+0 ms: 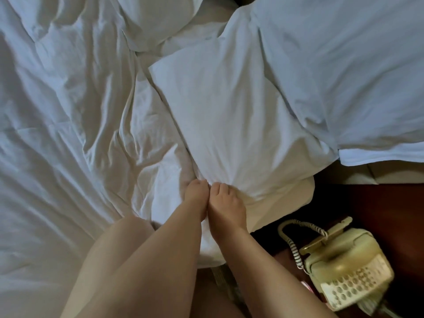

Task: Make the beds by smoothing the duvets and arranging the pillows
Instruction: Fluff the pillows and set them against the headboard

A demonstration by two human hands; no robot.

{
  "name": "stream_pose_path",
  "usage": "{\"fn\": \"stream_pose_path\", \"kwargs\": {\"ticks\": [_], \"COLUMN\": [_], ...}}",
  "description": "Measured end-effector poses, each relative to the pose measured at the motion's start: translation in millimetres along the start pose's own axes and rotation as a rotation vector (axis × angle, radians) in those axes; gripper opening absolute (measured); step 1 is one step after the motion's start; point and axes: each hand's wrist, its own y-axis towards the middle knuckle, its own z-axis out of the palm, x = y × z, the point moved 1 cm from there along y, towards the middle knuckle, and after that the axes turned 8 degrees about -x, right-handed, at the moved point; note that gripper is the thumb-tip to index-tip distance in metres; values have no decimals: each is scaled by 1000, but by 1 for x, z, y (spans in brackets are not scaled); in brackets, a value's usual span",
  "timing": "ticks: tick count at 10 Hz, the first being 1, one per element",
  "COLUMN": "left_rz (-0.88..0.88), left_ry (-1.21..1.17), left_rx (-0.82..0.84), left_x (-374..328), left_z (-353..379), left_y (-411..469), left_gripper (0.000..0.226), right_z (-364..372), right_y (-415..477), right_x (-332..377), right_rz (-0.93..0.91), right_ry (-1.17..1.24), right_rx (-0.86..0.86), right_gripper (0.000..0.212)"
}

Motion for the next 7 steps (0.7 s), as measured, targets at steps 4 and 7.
{"fn": "stream_pose_path", "kwargs": {"ticks": [4, 7], "left_rz": [454, 806], "left_ry": [900, 1199], "left_rx": [-45, -4], "left_x": [-19, -23], "left_z": [-43, -92], "left_y": [-49, -136], "left_gripper": [30, 24], "right_z": [-30, -120], "right_y": [-3, -46], "right_x": [3, 9], "right_rz": [148, 168], "right_ry": [246, 154], "right_rx": [269, 288], "right_gripper": [29, 37]}}
